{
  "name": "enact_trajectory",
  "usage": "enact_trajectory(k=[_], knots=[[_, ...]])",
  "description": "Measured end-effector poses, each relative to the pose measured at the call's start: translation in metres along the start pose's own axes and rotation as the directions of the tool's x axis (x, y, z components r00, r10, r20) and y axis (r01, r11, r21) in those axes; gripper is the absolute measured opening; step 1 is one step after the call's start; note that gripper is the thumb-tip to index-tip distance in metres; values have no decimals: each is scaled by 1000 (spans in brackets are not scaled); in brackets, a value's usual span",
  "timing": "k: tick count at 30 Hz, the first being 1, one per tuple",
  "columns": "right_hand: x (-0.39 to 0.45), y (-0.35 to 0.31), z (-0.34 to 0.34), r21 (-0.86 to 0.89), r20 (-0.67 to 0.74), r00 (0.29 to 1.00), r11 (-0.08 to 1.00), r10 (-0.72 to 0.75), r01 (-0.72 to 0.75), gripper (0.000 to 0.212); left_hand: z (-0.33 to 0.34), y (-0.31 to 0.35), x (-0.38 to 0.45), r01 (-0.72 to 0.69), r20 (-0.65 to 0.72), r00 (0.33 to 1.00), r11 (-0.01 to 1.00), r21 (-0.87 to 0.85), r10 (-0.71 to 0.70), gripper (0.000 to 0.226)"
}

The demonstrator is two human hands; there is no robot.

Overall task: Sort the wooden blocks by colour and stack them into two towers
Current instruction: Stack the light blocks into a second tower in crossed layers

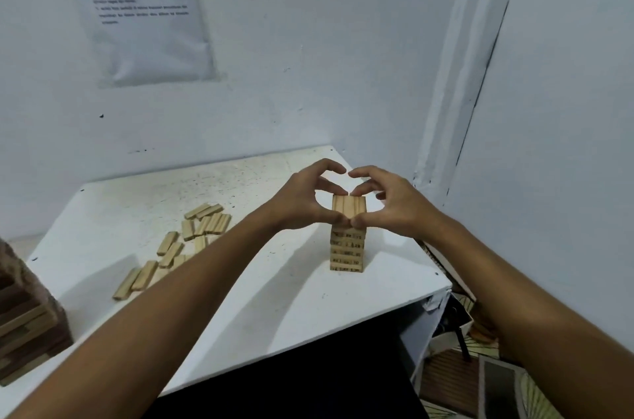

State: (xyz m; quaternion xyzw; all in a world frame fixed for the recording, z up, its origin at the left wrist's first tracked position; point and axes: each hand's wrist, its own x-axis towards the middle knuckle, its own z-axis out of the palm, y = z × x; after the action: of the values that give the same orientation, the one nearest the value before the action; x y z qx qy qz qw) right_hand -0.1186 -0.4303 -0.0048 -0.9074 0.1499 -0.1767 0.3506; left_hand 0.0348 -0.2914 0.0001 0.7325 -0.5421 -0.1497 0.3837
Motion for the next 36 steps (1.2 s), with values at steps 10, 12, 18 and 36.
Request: enact_trajectory(k=[10, 12, 18, 36], knots=[[-1, 9, 6, 0, 8, 1000, 1000, 8, -8, 60, 8, -6, -2, 19, 30, 999, 1000, 14, -20, 104], [-1, 10, 7, 2, 8, 1000, 1000, 11, -11, 60, 9, -6, -2, 19, 32, 999, 1000, 20, -20, 104], [-1, 13, 8, 6, 5, 1000, 1000, 9, -9, 61, 11, -3, -2, 15, 33, 999, 1000, 19, -16, 102], [-4, 12, 10, 26, 4, 1000, 1000, 14, -14, 62, 12, -11, 0, 32, 39, 999, 999, 15, -32, 86]])
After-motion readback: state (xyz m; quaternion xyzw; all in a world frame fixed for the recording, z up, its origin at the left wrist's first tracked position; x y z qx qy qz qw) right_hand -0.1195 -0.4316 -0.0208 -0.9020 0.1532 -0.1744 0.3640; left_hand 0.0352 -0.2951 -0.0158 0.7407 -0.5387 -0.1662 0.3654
